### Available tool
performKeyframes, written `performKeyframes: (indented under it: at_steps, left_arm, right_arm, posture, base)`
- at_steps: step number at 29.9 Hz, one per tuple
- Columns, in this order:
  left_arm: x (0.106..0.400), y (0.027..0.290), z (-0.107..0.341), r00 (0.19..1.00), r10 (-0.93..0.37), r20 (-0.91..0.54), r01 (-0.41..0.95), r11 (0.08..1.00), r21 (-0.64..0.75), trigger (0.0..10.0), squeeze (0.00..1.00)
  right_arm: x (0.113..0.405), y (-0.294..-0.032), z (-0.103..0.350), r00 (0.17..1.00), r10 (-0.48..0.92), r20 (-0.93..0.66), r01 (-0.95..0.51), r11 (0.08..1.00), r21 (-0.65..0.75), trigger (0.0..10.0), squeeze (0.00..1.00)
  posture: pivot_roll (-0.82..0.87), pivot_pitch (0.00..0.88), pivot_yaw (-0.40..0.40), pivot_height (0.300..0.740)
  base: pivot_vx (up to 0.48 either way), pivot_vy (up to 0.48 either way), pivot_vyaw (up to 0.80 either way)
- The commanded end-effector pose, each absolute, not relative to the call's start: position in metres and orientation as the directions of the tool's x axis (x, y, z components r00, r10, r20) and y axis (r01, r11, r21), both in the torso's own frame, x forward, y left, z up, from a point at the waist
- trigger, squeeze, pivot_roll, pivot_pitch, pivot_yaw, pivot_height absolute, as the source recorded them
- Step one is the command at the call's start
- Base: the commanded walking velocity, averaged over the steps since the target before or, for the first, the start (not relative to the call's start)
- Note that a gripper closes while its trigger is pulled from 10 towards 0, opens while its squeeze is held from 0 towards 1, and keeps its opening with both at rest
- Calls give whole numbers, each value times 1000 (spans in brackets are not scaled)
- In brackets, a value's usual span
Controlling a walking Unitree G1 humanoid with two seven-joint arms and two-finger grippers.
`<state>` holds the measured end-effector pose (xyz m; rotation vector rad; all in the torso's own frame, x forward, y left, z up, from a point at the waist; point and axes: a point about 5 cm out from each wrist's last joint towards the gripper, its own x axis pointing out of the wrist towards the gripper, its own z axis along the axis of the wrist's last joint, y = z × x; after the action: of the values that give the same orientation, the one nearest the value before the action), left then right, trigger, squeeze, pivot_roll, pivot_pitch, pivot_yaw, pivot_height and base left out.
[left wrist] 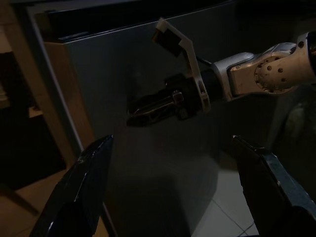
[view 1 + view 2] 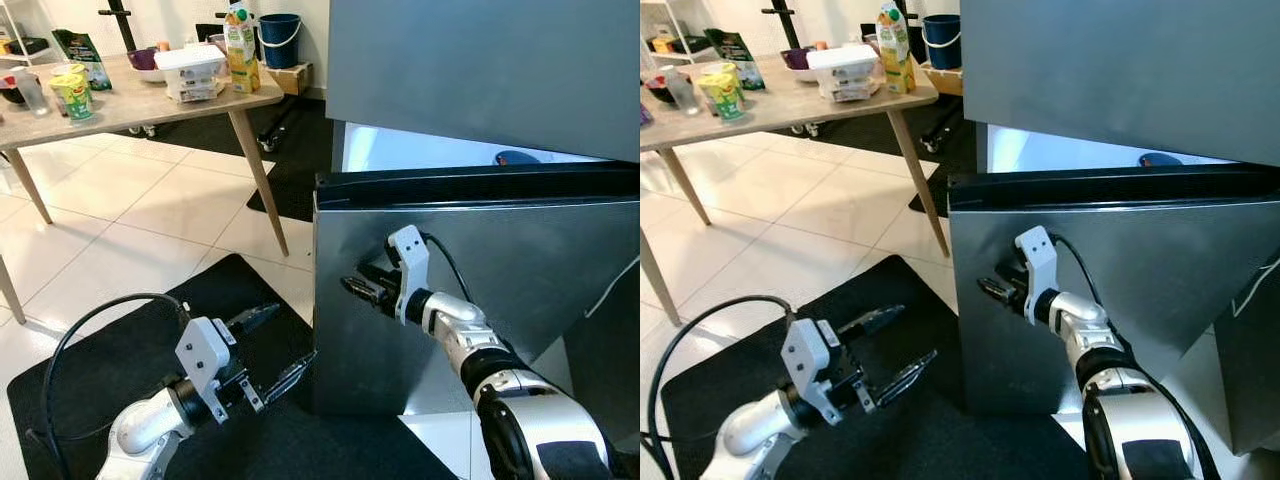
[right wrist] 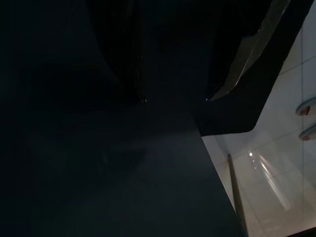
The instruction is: Restocking fridge
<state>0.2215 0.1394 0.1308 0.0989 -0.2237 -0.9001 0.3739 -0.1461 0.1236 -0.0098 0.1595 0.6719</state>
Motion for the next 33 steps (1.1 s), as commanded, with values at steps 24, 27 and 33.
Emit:
performKeyframes:
  at_steps: [24,27,33]
  left_arm:
    - [217,147,139,667,-729,154,703,684,195,10000,0]
    - [219,145,142,672,-720,171,693,693,197,10000,0]
    - [220,145,148,681,-708,188,678,706,203,10000,0]
  right_arm:
    - [399,-147,163,890,441,-120,-451,889,-78,10000,0]
    - [402,-146,170,904,414,-107,-424,900,-96,10000,0]
    - [409,-145,187,934,348,-79,-356,924,-140,10000,0]
  posture:
    - [78,164,-10,740]
    - [88,176,-17,740]
    - [103,198,-25,740]
  base:
    - [0,0,0]
    - [0,0,0]
    - [0,0,0]
